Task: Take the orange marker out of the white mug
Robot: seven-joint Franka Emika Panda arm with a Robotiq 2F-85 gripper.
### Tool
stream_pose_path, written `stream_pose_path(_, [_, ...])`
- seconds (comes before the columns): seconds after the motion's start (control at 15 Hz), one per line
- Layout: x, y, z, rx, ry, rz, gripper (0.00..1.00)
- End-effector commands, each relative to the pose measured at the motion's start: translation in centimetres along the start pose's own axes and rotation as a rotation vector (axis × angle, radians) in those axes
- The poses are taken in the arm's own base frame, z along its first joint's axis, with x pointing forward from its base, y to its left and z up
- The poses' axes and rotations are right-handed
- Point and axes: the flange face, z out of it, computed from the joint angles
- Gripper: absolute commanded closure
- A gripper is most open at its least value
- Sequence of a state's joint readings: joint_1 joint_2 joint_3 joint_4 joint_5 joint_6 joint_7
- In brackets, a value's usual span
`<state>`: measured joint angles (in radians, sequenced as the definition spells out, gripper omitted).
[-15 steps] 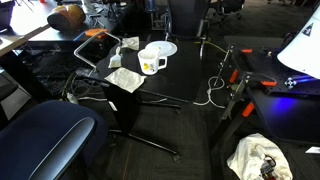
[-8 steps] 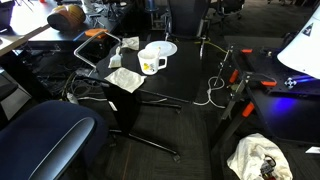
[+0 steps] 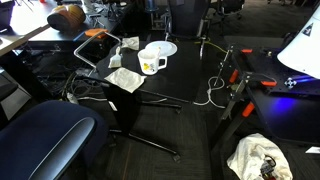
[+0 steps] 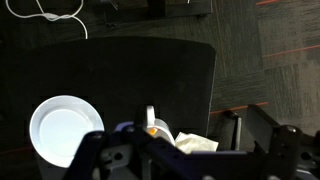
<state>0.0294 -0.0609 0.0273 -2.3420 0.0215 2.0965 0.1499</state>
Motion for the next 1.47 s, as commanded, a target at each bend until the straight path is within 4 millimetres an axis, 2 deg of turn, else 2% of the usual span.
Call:
stream_pose_path(0.0, [4.1,0.9,2.1,0.021,-0.062,-0.026,0.00])
stream_pose_path(0.6, [10.4,1.8,7.7,0.041,-0.204,-0.066,0.00])
stream_pose_path(1.0, [13.0,2.9,11.2,0.044,-0.281,-0.039,0.00])
stream_pose_path(1.4, [14.6,4.2,14.2,0.051,-0.326,-0.012,0.00])
